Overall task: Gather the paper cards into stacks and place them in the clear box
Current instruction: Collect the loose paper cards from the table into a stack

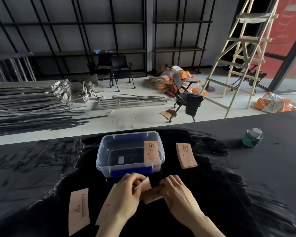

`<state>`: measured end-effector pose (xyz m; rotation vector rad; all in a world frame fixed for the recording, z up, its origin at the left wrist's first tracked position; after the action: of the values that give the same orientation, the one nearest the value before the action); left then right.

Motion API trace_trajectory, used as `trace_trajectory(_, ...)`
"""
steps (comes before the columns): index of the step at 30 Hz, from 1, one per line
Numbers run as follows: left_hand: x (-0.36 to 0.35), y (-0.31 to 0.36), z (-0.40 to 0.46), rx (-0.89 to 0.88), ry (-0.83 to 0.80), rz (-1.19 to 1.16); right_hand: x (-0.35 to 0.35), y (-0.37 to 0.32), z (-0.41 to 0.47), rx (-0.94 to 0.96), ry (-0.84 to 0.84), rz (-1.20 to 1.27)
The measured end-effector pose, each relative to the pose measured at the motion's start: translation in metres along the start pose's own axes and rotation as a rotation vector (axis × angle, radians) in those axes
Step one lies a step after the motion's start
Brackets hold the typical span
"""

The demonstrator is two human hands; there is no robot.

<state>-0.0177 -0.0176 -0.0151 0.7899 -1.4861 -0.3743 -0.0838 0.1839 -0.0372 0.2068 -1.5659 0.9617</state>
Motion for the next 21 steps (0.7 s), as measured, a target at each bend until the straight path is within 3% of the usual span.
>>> trace_trajectory(5,-0.017,0.021,0.008,-0.098,-0.241,-0.266,-0.002,-0.001,0.001,-0.001,0.012,0.025)
trace_trajectory(8,-0.02,0.02,0.003,-0.137,-0.109,-0.356,-0.003,0.0,0.0,0.039,0.025,0.016)
trace_trajectory(12,-0.002,-0.01,-0.011,0.097,0.312,-0.091,-0.005,0.0,0.002,0.045,0.058,0.007)
trace_trajectory(13,0.004,-0.019,-0.016,0.197,0.307,0.074,-0.005,-0.001,0.002,0.043,0.064,0.003)
trace_trajectory(16,0.013,-0.037,-0.026,0.452,0.052,0.411,-0.007,-0.003,0.006,0.043,0.068,-0.002)
trace_trajectory(19,0.016,-0.036,-0.026,0.414,0.0,0.415,-0.008,-0.004,0.009,0.04,0.051,-0.021)
trace_trajectory(21,0.019,-0.033,-0.023,0.343,0.011,0.291,-0.009,-0.004,0.009,0.036,0.04,-0.021)
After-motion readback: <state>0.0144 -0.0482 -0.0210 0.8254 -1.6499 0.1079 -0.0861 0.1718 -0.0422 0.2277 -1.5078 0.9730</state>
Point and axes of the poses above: each hand's wrist, its own z-axis towards the middle knuckle, its own x-axis out of the back of the hand, y = z × x, the point moved 1 cm from there along z, towards the middle knuckle, and after that the axes turned 7 degrees about -y, right-handed, at the moved point
